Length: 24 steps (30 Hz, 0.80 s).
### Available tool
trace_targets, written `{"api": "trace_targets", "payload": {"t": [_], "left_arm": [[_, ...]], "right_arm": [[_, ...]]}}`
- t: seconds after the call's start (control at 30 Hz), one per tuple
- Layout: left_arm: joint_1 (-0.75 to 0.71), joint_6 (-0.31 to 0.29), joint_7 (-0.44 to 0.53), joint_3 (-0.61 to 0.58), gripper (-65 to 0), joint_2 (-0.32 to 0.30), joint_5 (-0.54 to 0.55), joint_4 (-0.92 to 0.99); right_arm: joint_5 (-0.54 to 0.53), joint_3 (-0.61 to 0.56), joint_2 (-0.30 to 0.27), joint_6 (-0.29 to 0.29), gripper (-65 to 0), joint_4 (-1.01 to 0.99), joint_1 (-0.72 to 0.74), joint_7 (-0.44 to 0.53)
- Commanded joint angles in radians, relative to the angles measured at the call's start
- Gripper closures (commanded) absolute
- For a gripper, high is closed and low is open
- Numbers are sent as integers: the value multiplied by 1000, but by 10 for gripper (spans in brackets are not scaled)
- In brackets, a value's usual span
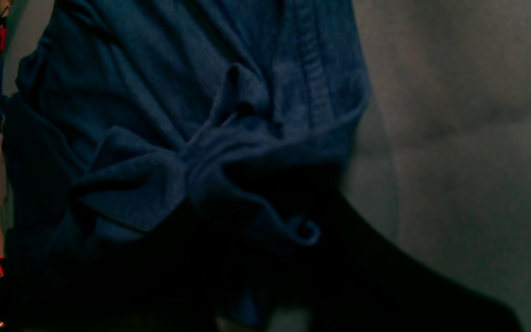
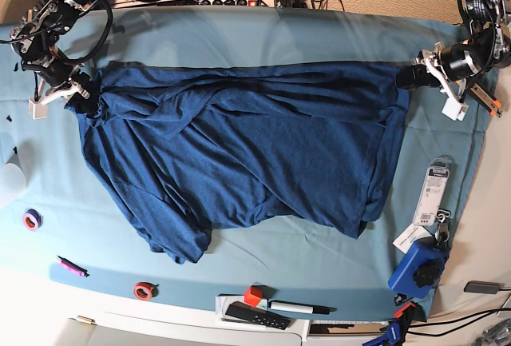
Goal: Layout the t-shirt on the table in an organized manner, then fold the t-shirt properly
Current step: 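Lift the shirt edge with both grippers and stretch it apart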
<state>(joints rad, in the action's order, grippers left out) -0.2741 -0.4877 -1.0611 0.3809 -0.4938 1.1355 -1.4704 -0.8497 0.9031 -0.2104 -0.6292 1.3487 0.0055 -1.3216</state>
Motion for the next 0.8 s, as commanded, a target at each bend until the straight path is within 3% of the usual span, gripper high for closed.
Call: {"api": "trace_targets", "payload": {"t": [0.0,0.27,0.77], "left_arm": [[-8,15,-12,2,0,-14,-13,-1],[-11,-28,-77,2,0,-67,93,-3],[-78,-29,-77,2,0,-151,108,-5]], "right_arm": [[5,1,-17,-8,0,14,6,-17],[-90,2,-39,-28,0,15,5,-75],[-219,4,-122,-10,0,21,-129,-75]]}}
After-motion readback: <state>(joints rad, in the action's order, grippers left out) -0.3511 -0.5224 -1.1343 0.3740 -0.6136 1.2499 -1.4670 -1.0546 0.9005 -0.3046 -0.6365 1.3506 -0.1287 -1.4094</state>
